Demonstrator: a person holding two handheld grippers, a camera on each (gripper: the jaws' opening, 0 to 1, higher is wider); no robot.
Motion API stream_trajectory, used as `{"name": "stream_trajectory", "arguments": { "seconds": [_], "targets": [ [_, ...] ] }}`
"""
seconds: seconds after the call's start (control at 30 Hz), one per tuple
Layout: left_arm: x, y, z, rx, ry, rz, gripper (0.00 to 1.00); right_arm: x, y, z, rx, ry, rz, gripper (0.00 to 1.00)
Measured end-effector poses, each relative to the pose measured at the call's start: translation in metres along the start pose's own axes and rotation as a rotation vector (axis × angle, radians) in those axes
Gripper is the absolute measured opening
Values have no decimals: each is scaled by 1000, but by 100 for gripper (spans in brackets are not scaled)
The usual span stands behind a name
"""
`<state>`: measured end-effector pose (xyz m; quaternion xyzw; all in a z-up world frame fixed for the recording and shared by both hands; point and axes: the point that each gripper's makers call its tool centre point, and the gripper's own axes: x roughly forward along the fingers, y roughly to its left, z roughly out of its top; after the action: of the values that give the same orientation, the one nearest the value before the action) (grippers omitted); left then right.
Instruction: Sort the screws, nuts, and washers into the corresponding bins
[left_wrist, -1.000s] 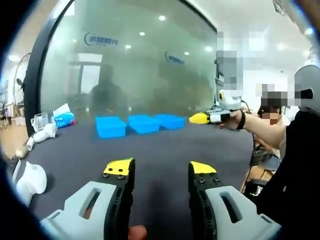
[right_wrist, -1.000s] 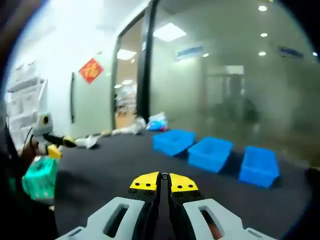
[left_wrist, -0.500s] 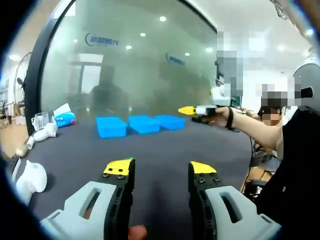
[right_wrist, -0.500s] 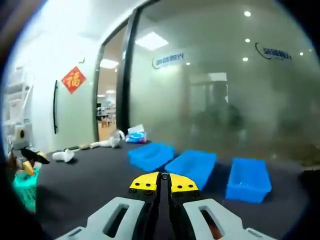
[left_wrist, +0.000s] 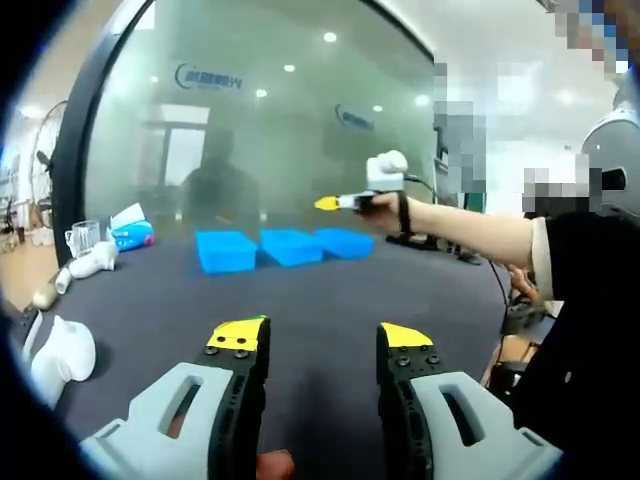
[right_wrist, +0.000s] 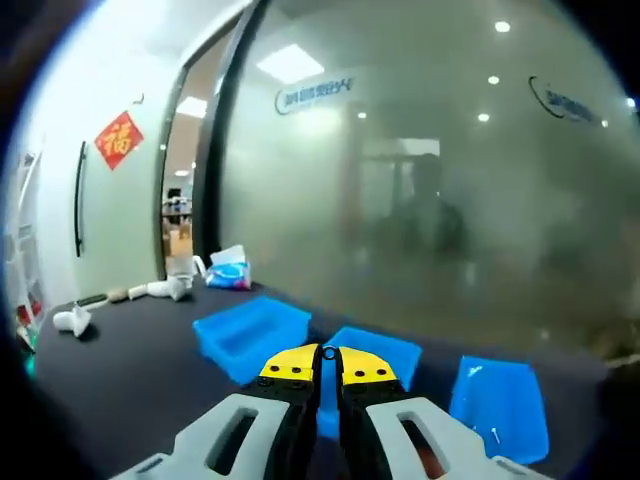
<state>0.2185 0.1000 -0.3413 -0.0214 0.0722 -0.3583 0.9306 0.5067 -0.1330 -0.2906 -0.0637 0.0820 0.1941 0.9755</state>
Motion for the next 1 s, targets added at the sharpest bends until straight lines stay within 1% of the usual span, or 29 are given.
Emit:
{"name": "stream_trajectory", "arguments": {
  "seconds": [0.07,0.13,0.23,0.3,0.4,0.63,0.77,0.83,0.87,0.9,1.0],
  "targets": [
    [0,0,-1,-1,1,1,41,11,0,-2,-12,25,-6,4],
    [1,1,-2,-2,4,2,41,20,-2,-2,-24,28,-16,4],
    [1,1,-2,-6,4,2,41,31,-7,-3,-16,35,-28,4],
    [1,1,-2,-7,3,3,41,39,-13,-5,-29,53,-46,4],
    [1,1,-3,-4,6,4,41,44,-17,-7,1,59,-51,4],
    [0,2,-2,-3,5,8,41,49,-30,-19,35,78,-70,4],
    [1,4,-4,-7,6,10,41,46,-21,-18,17,68,-49,6],
    [2,4,-4,-9,5,11,42,45,-14,-15,-6,58,-28,15],
    [2,4,-4,-10,4,11,42,44,-9,-15,-32,57,-2,19],
    [2,4,-4,-11,4,13,42,43,-7,-14,-34,53,1,23],
    [1,6,-4,-14,6,21,44,36,3,-14,-55,44,26,25]
  ]
}}
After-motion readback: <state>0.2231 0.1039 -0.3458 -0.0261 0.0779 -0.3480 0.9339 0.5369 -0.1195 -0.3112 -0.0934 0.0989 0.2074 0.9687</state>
